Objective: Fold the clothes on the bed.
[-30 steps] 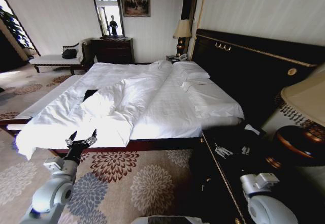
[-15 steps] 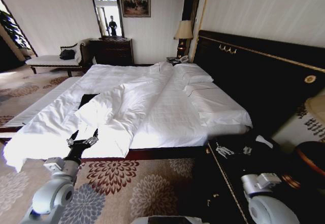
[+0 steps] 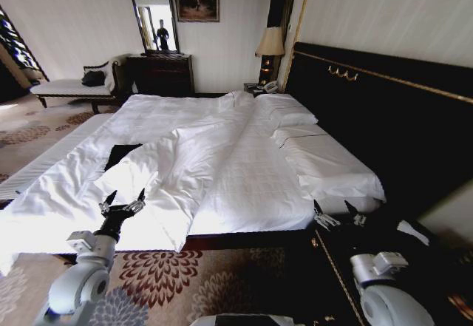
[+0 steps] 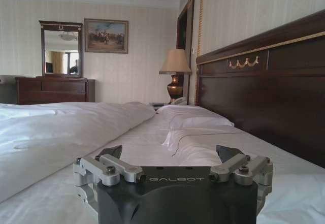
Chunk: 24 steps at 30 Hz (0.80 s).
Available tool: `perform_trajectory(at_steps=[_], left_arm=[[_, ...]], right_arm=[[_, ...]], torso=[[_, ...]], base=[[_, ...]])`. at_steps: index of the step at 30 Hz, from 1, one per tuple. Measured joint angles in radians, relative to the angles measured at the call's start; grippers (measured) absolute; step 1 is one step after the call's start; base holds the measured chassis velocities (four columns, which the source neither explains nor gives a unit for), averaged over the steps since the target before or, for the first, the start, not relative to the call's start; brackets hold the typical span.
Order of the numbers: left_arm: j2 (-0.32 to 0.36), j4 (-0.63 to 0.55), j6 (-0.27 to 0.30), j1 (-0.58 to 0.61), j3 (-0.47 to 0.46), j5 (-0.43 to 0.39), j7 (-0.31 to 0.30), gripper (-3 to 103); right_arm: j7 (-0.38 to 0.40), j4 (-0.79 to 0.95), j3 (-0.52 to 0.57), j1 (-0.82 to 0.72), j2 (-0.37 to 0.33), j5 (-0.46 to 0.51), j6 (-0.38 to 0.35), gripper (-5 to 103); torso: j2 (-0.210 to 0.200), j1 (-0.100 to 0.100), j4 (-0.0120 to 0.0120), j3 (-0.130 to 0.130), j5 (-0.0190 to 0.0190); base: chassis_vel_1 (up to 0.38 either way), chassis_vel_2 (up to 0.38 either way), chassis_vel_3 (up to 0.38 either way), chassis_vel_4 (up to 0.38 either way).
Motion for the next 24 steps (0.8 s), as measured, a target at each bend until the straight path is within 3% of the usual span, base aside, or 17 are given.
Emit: perform_trajectory(at_steps=[15,24], left_arm=[[-0.011,-0.007,-0.012,0.013,0.002,0.008,0.008,100],[-0.014,-0.029,-0.065,0.009,0.010,-0.024,0.045,100]], right_arm=[[0.003,-0.006,-0.011,0.004,0.002,-0.002,0.000,100],[0.004,-0.004,-0.010,0.002,0.001,0.002,0.000,100]], torso=[[0.000,0.000,-0.0005,0.000,-0.0001],[0.000,0.001,-0.0002,0.000,0.0001]], base=[[-0.175,0.164,0.170,-0.168],[-0.115,0.126,0.128,-0.121]])
